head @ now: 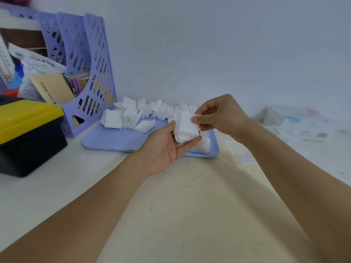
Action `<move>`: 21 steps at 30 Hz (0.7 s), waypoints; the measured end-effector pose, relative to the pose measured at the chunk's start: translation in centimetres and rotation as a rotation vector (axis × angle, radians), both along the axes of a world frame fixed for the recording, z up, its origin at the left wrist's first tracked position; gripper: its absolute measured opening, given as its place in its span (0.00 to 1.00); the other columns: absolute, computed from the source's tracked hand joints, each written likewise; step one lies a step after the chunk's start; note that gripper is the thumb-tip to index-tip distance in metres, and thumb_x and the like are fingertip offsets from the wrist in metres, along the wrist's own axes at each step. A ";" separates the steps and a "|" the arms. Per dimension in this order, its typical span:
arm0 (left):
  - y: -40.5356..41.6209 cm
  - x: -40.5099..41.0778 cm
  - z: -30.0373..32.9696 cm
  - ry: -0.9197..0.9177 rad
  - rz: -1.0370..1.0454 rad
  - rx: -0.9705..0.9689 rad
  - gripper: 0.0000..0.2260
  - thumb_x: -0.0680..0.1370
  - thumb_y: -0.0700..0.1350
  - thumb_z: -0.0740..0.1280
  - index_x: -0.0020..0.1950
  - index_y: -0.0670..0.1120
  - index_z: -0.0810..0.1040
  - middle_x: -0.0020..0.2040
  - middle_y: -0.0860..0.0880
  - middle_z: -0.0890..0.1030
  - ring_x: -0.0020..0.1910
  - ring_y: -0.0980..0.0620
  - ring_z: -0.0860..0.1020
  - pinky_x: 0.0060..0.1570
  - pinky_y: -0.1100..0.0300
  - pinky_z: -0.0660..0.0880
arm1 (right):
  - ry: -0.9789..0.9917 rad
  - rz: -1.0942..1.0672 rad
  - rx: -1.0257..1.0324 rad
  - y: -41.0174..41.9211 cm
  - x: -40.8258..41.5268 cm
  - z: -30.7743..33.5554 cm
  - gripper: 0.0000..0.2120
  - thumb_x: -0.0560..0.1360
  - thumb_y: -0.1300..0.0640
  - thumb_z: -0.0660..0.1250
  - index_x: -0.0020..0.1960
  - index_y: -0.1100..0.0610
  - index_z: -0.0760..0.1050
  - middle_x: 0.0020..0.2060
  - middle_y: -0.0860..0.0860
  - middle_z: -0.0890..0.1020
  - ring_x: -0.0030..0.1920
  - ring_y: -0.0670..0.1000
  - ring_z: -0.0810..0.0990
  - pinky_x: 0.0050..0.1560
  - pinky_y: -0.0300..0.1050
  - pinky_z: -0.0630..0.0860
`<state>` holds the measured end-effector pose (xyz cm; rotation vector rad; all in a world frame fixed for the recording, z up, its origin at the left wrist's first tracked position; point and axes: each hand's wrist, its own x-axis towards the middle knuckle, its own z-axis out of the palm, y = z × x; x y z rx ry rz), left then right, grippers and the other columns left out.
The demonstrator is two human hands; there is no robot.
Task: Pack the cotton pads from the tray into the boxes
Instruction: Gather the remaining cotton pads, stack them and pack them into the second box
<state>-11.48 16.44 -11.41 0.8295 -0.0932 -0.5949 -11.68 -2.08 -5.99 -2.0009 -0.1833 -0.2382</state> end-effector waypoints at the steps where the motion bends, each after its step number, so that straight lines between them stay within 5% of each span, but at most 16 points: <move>1: 0.0 0.0 0.0 0.000 0.017 0.004 0.19 0.86 0.48 0.56 0.72 0.38 0.72 0.63 0.38 0.82 0.62 0.39 0.81 0.59 0.48 0.79 | -0.003 -0.010 0.007 -0.1 0.0 0.2 0.08 0.70 0.66 0.78 0.46 0.69 0.83 0.38 0.63 0.86 0.38 0.58 0.86 0.42 0.45 0.84; 21: -0.3 -0.2 0.0 -0.064 0.100 0.104 0.17 0.86 0.45 0.57 0.71 0.37 0.72 0.60 0.39 0.83 0.56 0.40 0.84 0.54 0.53 0.82 | 0.070 0.033 -0.041 -0.5 -0.1 0.6 0.07 0.71 0.64 0.78 0.47 0.66 0.83 0.36 0.57 0.86 0.37 0.53 0.86 0.39 0.43 0.83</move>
